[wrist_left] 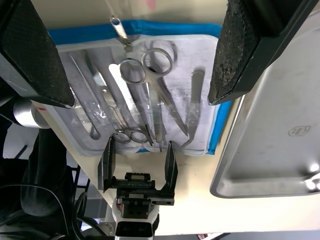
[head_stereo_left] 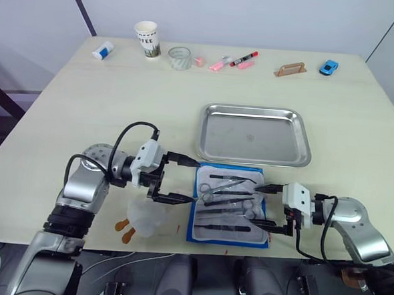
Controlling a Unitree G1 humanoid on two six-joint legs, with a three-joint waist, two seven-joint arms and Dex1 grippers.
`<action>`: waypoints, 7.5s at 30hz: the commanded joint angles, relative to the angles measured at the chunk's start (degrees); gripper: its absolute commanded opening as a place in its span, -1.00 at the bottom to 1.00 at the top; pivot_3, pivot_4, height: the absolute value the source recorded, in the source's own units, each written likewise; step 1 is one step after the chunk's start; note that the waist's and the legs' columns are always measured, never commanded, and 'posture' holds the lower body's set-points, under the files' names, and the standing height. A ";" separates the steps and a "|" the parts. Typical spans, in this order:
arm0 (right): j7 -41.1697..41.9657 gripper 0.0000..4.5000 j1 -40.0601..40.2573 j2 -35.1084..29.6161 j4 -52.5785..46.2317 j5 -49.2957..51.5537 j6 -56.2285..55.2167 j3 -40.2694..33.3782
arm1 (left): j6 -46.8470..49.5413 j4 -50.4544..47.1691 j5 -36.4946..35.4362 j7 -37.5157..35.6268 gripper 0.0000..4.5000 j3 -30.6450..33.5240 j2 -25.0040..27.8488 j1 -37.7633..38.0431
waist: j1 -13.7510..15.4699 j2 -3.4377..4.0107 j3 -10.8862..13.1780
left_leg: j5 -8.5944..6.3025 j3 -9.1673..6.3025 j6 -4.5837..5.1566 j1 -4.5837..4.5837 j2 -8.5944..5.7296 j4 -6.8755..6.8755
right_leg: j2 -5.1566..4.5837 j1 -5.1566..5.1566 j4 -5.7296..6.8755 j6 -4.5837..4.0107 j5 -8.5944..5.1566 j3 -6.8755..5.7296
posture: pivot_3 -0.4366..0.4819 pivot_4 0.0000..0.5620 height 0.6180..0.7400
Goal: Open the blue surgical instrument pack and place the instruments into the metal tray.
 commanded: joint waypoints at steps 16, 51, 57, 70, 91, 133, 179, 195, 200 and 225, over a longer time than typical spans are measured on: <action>-1.89 0.98 1.04 0.73 1.94 -2.89 1.93 2.43 | -1.99 2.09 1.75 -0.73 1.00 -0.42 -1.36 -1.18 | -0.08 -0.34 -0.28 | 0.00 -0.01 0.00 0.07 0.04 -0.02 | 0.04 0.03 0.01 -0.03 0.01 0.00 | -0.05 -0.47 1.00; 3.72 0.98 0.99 -1.06 8.44 -1.35 -7.75 -0.03 | -3.76 4.39 2.71 -1.10 1.00 -1.72 -2.21 -2.20 | 0.35 -0.32 -0.26 | 0.00 0.02 0.00 0.00 -0.01 -0.02 | -0.04 0.03 -0.04 -0.03 0.01 0.00 | -0.05 -0.47 1.00; 1.07 0.98 1.24 -0.56 7.02 -2.68 -6.29 0.33 | -5.22 6.07 3.09 -1.45 1.00 -1.94 -2.67 -2.57 | 0.29 -0.33 -0.27 | 0.00 0.00 0.00 0.01 -0.01 -0.02 | -0.03 0.03 -0.04 -0.03 0.01 -0.02 | -0.05 -0.47 1.00; -0.14 0.98 2.59 -1.93 5.02 -2.65 -2.63 0.74 | -6.03 8.45 3.56 -1.33 1.00 -2.19 -4.35 -3.74 | 0.26 -0.35 -0.29 | 0.00 -0.01 0.00 0.04 0.00 -0.02 | -0.02 0.06 -0.02 -0.03 0.01 -0.01 | -0.05 -0.47 1.00; -0.44 1.00 1.24 -1.07 6.43 -2.81 -2.09 2.29 | -5.90 20.06 7.89 -2.42 -0.21 -5.36 -10.61 -13.96 | 0.15 -0.46 -0.36 | 0.00 -0.02 0.00 0.08 0.00 -0.01 | 0.02 0.12 -0.03 -0.03 0.01 -0.04 | -0.05 -0.47 1.00; -1.17 1.00 1.42 0.45 6.07 -3.19 -2.40 2.29 | -12.07 29.53 22.24 4.86 -0.76 -12.36 -12.92 -15.92 | -0.07 -0.48 -0.45 | -0.01 0.06 0.01 0.86 0.02 -0.20 | 0.06 0.92 -0.17 -0.11 -0.05 -0.04 | -0.05 -0.47 1.00; -0.65 1.00 0.51 0.87 7.65 -4.15 -2.87 3.62 | 3.19 9.36 22.07 4.71 -0.99 -12.75 -6.70 -17.61 | -0.81 -0.48 -0.44 | -0.01 -0.05 0.01 0.86 0.05 -0.23 | 0.09 0.92 -0.16 -0.18 -0.10 -0.09 | -0.05 -0.47 1.00; -0.37 1.00 0.02 0.63 8.11 -4.13 -2.52 4.39 | 7.72 4.49 20.84 5.47 -0.99 -12.10 -2.91 -16.19 | -1.24 -0.48 -0.44 | -0.01 -0.17 0.01 0.87 0.06 -0.28 | 0.09 0.92 -0.15 -0.22 -0.13 -0.11 | -0.05 -0.47 1.00; -0.34 1.00 -0.08 0.56 8.25 -4.21 -2.49 4.47 | 10.66 2.25 20.50 5.31 -0.99 -11.82 -0.82 -15.49 | -1.26 -0.48 -0.44 | -0.01 -0.18 0.01 0.88 0.07 -0.29 | 0.09 0.91 -0.15 -0.23 -0.14 -0.12 | -0.05 -0.47 1.00; -0.20 1.00 -0.58 1.17 9.39 -4.27 -3.19 5.08 | 12.58 -2.60 16.29 6.18 -0.99 -7.98 7.29 -10.47 | -1.41 -0.49 -0.43 | -0.01 -0.17 0.00 0.92 0.11 -0.35 | 0.11 0.91 -0.15 -0.29 -0.17 -0.11 | -0.05 -0.47 1.00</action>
